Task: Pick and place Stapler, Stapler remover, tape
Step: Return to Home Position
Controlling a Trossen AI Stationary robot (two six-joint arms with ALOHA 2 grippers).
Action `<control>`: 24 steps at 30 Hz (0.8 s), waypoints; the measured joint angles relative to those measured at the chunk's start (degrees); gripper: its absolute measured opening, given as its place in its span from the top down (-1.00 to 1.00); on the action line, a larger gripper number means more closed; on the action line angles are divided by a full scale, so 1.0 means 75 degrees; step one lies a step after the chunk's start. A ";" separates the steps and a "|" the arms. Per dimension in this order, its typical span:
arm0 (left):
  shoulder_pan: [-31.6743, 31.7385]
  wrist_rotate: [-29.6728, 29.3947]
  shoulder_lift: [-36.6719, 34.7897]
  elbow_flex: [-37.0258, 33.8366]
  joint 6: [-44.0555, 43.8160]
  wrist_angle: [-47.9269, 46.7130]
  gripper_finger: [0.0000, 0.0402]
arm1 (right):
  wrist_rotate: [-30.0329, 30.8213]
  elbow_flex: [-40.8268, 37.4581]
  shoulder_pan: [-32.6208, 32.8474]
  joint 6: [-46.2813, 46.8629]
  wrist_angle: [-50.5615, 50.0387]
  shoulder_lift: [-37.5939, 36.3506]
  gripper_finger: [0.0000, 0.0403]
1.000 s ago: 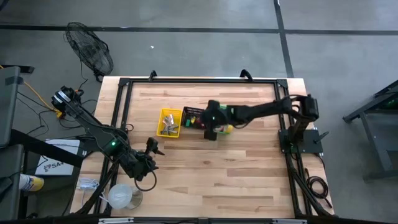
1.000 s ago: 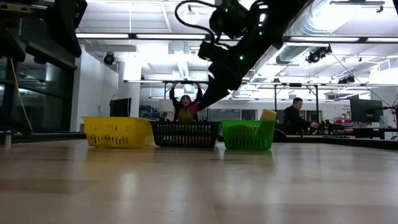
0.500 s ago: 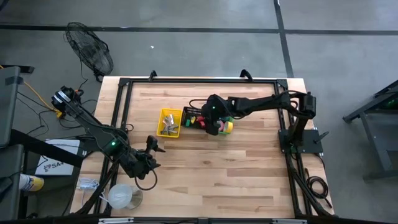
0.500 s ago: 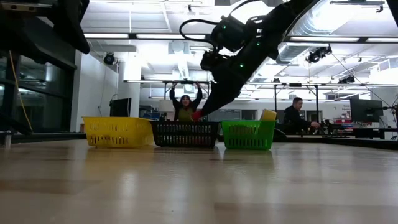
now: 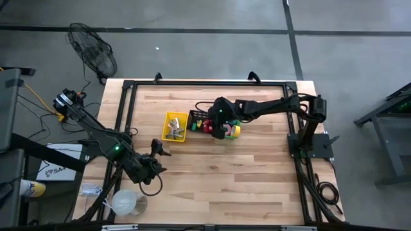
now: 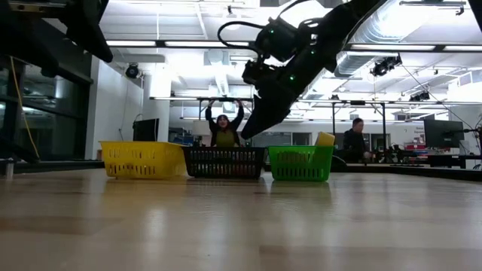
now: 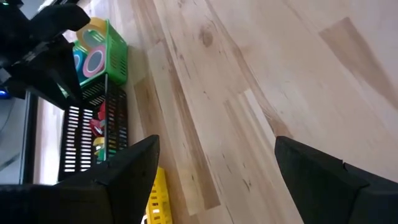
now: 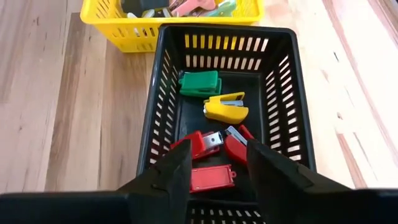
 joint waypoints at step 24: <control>0.1758 -0.0408 -0.1994 0.0041 0.2013 0.0079 -0.57 | 0.0359 -0.2851 0.0213 0.0376 -0.1003 -0.5697 0.28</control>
